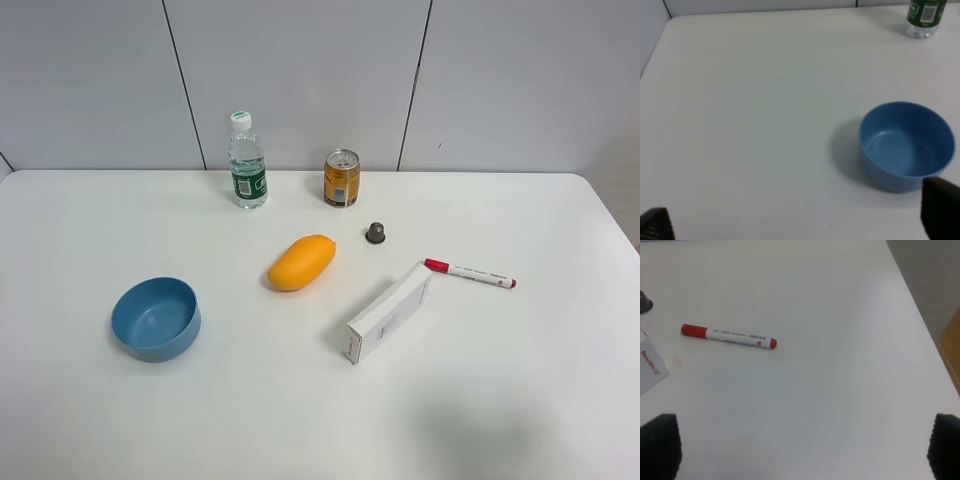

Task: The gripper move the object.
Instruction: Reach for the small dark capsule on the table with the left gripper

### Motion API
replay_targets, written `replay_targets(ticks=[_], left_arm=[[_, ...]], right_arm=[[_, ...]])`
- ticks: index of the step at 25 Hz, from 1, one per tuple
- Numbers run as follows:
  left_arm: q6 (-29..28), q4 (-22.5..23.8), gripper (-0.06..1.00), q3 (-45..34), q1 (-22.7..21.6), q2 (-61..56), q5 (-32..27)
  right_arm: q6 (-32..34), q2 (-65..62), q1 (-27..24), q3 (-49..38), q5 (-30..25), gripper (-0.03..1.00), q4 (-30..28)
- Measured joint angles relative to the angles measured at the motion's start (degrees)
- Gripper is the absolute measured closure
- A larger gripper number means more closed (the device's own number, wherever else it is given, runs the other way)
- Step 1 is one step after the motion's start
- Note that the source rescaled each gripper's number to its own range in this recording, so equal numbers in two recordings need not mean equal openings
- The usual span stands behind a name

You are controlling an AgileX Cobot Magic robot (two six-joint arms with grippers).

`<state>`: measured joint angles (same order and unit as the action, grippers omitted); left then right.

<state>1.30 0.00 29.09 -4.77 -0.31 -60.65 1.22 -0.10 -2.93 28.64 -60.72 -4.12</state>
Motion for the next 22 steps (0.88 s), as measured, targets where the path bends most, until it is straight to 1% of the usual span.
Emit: replay_targets(ticks=[22], left_arm=[[0.0,0.0,-0.06,0.0,0.0,0.0,0.0]], right_arm=[[0.0,0.0,0.0,0.0,0.0,-0.03,0.0]])
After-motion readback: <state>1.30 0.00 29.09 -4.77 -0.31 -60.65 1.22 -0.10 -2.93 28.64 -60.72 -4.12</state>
